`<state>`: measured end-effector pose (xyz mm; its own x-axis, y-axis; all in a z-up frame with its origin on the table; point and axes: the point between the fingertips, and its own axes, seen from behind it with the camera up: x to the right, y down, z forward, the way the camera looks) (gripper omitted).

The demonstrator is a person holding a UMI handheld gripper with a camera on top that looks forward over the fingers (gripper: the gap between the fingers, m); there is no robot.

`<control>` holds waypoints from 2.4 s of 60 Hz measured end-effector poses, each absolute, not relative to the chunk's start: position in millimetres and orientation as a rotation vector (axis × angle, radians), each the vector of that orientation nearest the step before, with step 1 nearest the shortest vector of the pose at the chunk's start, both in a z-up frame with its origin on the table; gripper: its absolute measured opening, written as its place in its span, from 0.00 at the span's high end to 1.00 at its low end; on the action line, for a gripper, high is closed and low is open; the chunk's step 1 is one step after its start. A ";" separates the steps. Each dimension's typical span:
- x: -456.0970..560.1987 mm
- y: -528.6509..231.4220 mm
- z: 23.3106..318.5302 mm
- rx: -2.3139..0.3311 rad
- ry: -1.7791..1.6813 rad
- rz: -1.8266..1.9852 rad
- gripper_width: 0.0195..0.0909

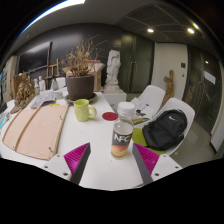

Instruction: Pour water

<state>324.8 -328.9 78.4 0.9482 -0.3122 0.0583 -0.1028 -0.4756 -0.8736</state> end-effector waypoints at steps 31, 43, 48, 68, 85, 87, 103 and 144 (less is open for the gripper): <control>381.0 -244.1 35.1 -2.035 0.279 -0.154 0.75; 390.5 -237.2 40.2 -2.066 0.281 -0.170 0.90; 396.9 -228.8 57.2 -2.061 0.243 -0.213 0.90; 477.6 -121.2 155.6 -1.968 -0.097 -0.736 0.90; 436.2 -11.1 191.6 -1.681 -0.715 -1.174 0.90; 427.6 -2.8 187.9 -1.647 -0.789 -1.211 0.90; 380.7 32.3 150.6 -1.352 -1.247 -1.462 0.90; 387.8 11.7 128.6 -1.969 -0.344 -0.436 0.90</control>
